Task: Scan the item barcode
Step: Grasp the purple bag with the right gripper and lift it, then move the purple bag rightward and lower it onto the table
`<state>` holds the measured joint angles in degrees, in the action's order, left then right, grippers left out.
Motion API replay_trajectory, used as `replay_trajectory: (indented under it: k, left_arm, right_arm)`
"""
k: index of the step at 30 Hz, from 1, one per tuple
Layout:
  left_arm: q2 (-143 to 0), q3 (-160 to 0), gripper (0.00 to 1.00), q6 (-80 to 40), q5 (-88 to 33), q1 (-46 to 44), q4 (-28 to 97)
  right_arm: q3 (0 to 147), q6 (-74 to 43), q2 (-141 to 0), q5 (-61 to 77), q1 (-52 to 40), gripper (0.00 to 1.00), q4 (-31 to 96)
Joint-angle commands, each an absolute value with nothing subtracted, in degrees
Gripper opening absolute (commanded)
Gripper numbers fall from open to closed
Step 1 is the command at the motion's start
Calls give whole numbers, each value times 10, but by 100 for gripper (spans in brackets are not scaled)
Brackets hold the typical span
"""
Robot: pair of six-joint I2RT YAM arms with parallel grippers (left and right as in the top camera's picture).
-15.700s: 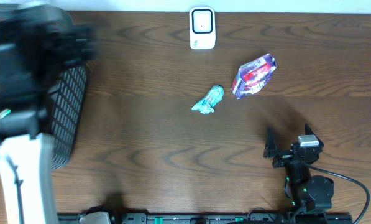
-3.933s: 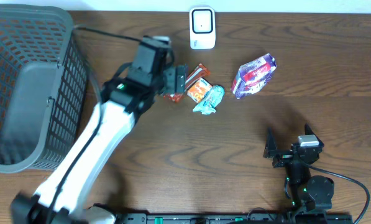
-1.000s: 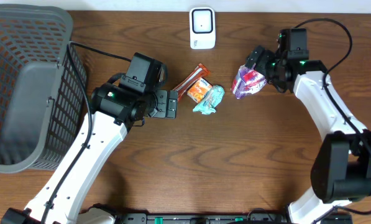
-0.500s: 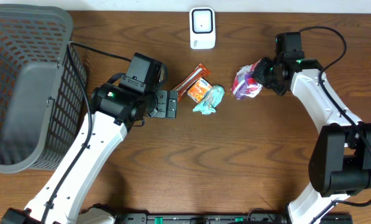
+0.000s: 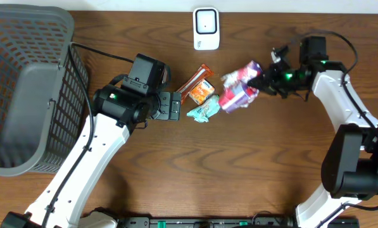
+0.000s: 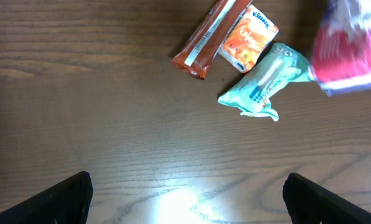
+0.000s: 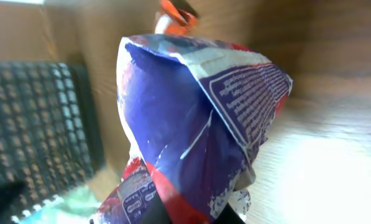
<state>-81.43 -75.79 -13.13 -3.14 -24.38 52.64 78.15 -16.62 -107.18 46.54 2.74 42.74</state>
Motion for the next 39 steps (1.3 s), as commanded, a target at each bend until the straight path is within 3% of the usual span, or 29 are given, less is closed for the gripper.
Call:
replay_trajectory:
  k: [1,3,4,8,20,26,34,37,39]
  left_arm:
    - [-816,-760,98,-131,-36,-241,529]
    - [-816,-760,98,-131,-36,-241,529]
    - [-816,-760,98,-131,-36,-241,529]
    - [-816,-760,98,-131,-36,-241,529]
    - [-816,-760,98,-131,-36,-241,529]
    - [-816,-760,98,-131,-36,-241,529]
    - [-816,-760,98,-131,-36,-241,529]
    - [-816,-760,98,-131,-36,-241,529]
    - [-816,-760,98,-131,-36,-241,529]
  right_arm:
    - [780,-51,-1087,438,52,1,451]
    - [780,-59,-1090,389,65,19,461]
    - [780,-72,-1090,362,70,36,464]
    - [814,-98,-1086,338,100,52,506]
    - [976,-46,-1086,274,89,61,709]
    - [973,-60,-1088,105,76,70,760]
    - [953,-56,-1088,93,96,67,788]
    - [903,-42,-1088,96,98,70,770]
    - [865,-41,-1088,123,98,64,735]
